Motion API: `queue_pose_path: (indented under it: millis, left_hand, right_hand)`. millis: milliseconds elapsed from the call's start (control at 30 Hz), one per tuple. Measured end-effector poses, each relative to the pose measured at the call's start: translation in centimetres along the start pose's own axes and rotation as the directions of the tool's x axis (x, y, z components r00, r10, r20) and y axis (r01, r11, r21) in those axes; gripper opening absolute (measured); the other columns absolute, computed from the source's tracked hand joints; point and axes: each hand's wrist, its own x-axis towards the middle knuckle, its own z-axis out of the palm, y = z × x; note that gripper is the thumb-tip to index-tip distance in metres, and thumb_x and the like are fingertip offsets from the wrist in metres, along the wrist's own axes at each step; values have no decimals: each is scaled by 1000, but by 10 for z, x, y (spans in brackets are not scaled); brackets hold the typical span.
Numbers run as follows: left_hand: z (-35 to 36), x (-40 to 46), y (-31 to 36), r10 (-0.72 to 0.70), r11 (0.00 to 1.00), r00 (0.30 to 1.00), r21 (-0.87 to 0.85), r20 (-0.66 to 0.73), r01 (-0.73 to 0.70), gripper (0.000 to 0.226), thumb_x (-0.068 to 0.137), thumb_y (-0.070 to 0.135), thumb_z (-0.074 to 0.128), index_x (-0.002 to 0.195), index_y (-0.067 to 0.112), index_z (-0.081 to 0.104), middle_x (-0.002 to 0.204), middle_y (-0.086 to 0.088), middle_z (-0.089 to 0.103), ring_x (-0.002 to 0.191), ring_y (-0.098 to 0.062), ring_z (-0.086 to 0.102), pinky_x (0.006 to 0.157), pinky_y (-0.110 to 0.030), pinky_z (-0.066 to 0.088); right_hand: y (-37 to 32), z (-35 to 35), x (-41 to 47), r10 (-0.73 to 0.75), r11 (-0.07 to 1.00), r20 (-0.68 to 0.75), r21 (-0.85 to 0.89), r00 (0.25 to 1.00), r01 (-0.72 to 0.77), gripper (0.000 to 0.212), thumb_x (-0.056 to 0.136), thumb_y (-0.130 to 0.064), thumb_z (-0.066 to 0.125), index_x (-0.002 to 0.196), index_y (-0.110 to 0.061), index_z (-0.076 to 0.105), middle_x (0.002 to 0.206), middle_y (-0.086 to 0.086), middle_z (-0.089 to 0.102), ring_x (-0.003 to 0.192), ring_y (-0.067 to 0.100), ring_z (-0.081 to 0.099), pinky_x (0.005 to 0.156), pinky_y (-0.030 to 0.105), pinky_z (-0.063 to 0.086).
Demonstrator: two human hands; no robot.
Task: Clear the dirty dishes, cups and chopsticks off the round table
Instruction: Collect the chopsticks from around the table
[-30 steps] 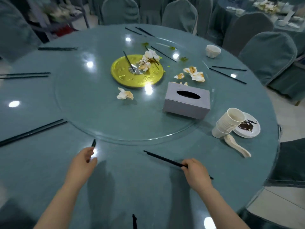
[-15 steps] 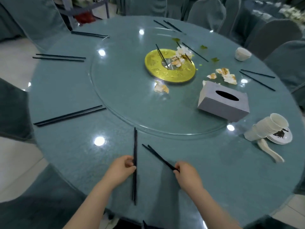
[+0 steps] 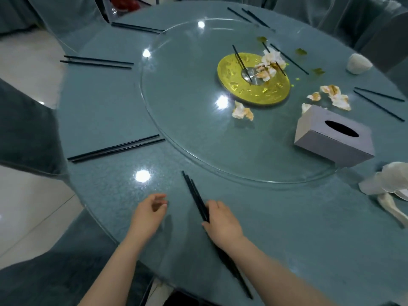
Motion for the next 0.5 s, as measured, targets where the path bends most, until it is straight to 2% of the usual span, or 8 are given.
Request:
queue_pose_path:
  millis: [100,200,267,333,400,433,500]
  left_hand:
    - [-11,12,-4,9,999,999,-30,-31,-10,25,90,-1,56,113,6,61,102,-12,67,94,-22,62,91,-34,48]
    - [-18,21,-9,47,999,996,-12,-77,-48,24,90,2,57,111,13,63,96,-1,69,92,-12,63,78,-17,45]
    - [-25,29,-11,60,998,989,29,-134,-57,24,90,4,57,111,15,63,96,5,67,92,-11,62,74,-12,41]
    - [-34,40,-12,85,990,975,124,-204,-61,29,90,6,57,117,15,61,109,0,64,98,-14,59,83,-20,43]
    - [-47,57,-13,148,956,950,285,-275,-67,41,88,8,58,128,16,53,127,-7,55,111,-22,53,98,-38,44]
    - [-54,67,-13,180,925,940,375,-288,-63,49,87,9,59,134,16,47,135,-10,48,121,-28,47,106,-45,38]
    - [-70,89,-12,198,842,947,539,-254,-31,65,87,14,59,145,16,31,152,-12,28,140,-33,24,116,-46,18]
  right_hand:
    - [-2,-2,11,-91,996,8,-6,996,91,36,91,-16,53,126,-20,46,121,6,46,114,27,46,89,35,43]
    - [2,-3,18,-167,985,-43,-39,985,166,37,90,-10,50,125,-24,51,115,2,48,113,24,44,90,31,42]
    - [5,-4,20,-157,987,-97,-51,983,153,33,91,-17,53,123,-24,53,115,0,48,114,21,43,91,30,42]
    - [10,-6,22,-106,994,-135,-51,985,100,30,91,-26,58,120,-21,54,115,0,49,113,20,44,92,30,42]
    - [15,-9,22,-82,995,-127,-74,988,73,27,91,-27,58,117,-19,56,115,0,52,113,21,47,92,31,42]
    - [17,-11,23,-80,994,-113,-87,990,70,25,92,-26,58,115,-18,57,115,1,53,113,22,47,92,31,42]
    - [21,-14,25,-69,994,-81,-90,994,62,24,91,-26,58,114,-18,58,115,1,55,113,21,48,92,30,40]
